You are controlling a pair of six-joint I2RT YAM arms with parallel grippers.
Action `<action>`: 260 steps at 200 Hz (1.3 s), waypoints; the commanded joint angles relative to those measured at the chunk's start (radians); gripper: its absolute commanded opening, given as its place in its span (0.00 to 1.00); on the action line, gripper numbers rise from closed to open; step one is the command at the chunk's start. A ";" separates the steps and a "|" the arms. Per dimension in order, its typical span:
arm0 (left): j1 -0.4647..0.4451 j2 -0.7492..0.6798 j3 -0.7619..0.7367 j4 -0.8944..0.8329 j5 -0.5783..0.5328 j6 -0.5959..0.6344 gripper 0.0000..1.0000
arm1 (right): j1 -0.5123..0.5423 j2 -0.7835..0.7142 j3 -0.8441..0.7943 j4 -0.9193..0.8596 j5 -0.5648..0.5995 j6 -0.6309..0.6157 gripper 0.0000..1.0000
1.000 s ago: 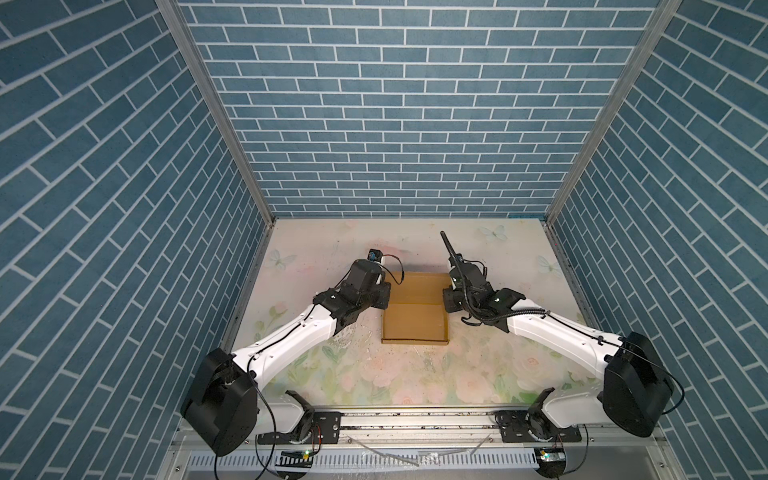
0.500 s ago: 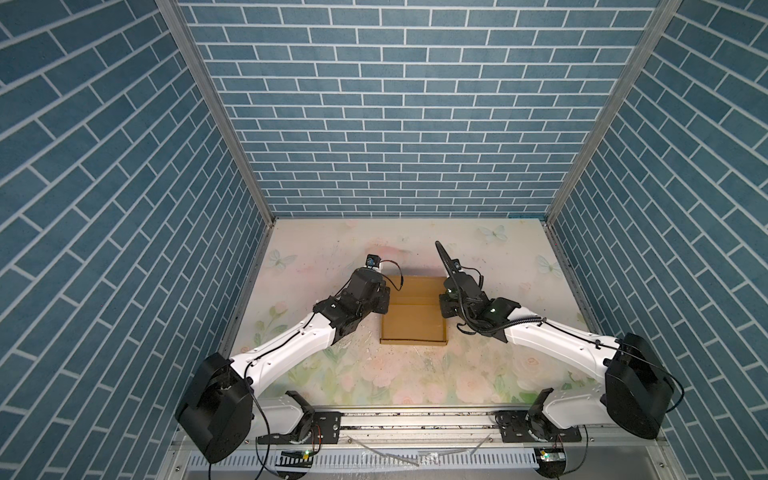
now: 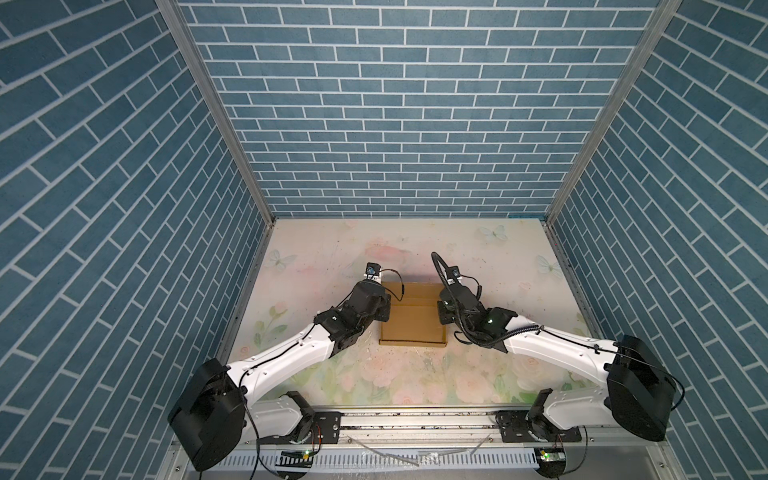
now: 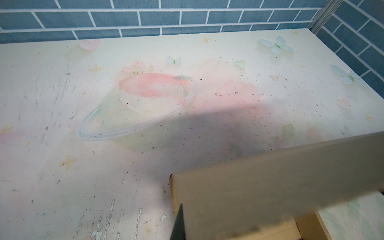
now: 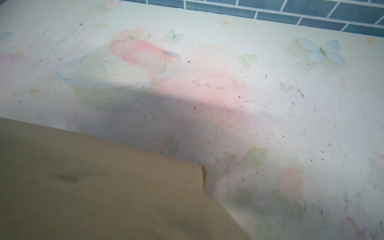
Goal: Fold the paper box
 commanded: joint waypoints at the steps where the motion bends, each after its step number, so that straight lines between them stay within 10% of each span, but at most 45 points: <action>1: -0.046 -0.007 -0.052 0.036 0.038 -0.013 0.02 | 0.039 -0.022 -0.030 0.086 -0.029 0.025 0.08; 260: -0.186 -0.128 -0.302 0.153 -0.170 -0.036 0.02 | 0.160 -0.007 -0.174 0.162 0.032 0.126 0.10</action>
